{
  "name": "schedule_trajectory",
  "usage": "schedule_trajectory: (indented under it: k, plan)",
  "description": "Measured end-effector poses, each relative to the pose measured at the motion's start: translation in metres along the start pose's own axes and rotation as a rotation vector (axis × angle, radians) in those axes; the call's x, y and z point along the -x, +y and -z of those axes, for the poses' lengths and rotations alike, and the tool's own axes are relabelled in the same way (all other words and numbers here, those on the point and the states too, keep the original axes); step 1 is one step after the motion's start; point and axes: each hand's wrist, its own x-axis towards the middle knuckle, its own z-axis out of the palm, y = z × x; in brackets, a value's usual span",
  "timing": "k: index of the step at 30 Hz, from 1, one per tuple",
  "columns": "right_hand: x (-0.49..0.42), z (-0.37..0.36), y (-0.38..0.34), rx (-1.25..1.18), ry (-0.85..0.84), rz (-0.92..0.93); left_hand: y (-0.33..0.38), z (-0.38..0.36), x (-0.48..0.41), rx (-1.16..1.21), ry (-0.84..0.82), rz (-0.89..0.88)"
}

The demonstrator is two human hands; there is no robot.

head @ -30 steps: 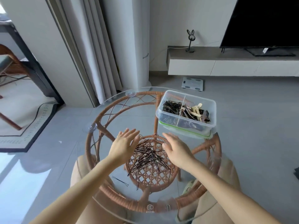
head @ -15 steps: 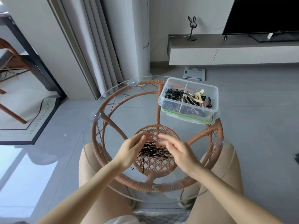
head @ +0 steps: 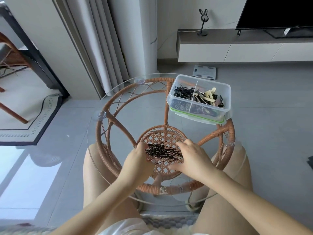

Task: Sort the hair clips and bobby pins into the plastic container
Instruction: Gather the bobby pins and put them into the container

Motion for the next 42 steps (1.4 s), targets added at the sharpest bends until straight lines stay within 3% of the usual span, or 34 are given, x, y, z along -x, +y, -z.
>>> schedule_trajectory:
  k: [4,8,12,15,26,31,36,42]
  plan:
    - [-0.004,-0.002,-0.01,-0.228,0.036,0.022,0.01,0.0,-0.004,0.111,0.011,-0.032]
    - [-0.002,0.007,0.0,-0.399,0.056,0.006,-0.01,0.018,-0.01,0.036,0.049,-0.132]
    - [-0.004,0.008,0.006,-0.031,-0.004,0.009,-0.022,0.029,-0.023,-0.448,-0.036,-0.275]
    - [-0.011,0.002,-0.002,0.072,-0.018,0.067,-0.017,0.021,-0.032,-0.555,-0.122,-0.338]
    - [-0.027,0.002,-0.019,-0.039,0.006,0.255,-0.007,0.017,-0.044,-0.414,-0.115,-0.434]
    - [-0.032,0.003,-0.014,-0.097,-0.008,0.307,-0.008,0.024,-0.051,-0.413,-0.192,-0.433]
    - [-0.033,0.009,-0.009,-0.297,-0.015,0.239,-0.009,0.04,-0.058,-0.329,-0.24,-0.423]
    - [-0.035,0.025,0.001,-0.537,0.006,0.075,-0.012,0.061,-0.064,-0.209,-0.134,-0.352]
